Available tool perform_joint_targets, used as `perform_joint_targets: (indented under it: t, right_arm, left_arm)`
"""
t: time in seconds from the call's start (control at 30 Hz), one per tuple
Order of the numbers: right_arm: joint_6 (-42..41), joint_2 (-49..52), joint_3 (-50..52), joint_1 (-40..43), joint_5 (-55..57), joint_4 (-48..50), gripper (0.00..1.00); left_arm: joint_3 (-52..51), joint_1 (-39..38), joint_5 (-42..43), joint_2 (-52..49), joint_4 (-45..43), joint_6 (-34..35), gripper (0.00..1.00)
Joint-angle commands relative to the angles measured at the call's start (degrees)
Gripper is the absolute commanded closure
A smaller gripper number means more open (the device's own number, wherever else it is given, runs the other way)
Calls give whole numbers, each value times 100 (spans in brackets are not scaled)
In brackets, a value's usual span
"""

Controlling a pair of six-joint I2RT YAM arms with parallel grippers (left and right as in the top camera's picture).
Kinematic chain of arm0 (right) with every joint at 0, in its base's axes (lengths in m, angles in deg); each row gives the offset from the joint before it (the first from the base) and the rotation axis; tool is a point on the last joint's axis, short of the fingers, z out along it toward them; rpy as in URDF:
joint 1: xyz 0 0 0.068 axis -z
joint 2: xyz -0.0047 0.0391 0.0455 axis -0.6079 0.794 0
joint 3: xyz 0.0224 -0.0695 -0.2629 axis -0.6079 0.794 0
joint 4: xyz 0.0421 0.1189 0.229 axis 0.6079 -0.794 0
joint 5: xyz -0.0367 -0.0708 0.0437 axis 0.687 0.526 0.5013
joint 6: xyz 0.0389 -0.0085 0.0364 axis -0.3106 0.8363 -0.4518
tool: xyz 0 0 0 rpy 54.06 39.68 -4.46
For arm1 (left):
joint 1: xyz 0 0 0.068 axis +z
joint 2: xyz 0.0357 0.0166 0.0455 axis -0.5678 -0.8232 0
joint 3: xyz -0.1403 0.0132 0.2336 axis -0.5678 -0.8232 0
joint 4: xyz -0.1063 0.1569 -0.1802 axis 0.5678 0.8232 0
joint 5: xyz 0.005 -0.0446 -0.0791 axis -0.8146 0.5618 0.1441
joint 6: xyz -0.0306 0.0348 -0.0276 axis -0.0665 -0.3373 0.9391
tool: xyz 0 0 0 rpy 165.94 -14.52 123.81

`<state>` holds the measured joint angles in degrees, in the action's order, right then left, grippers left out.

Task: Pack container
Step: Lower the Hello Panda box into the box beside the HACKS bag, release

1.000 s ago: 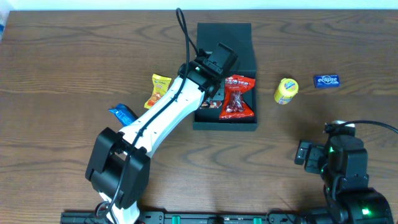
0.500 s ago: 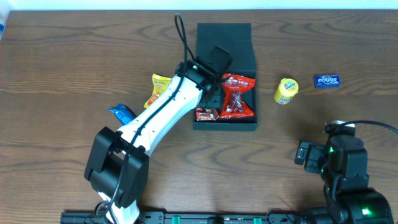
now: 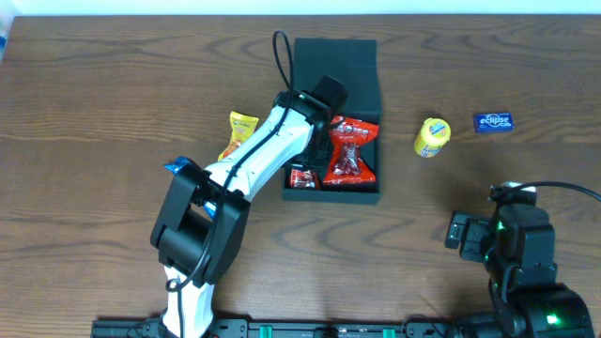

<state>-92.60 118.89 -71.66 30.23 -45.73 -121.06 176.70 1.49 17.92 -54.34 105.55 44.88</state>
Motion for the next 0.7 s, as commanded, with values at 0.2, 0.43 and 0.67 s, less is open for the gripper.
perform_joint_targets:
  t: [0.2, 0.43, 0.67]
  right_arm:
    - [52, -13, 2, 48, 24, 13, 1]
    - [55, -13, 2, 48, 24, 13, 1]
    - [52, -13, 2, 48, 24, 13, 1]
  left_arm:
    - [275, 7, -192, -85, 57, -210, 25]
    - [1405, -4, -610, 13, 850, -273, 11]
    - [1626, -28, -979, 1268, 975, -389, 5]
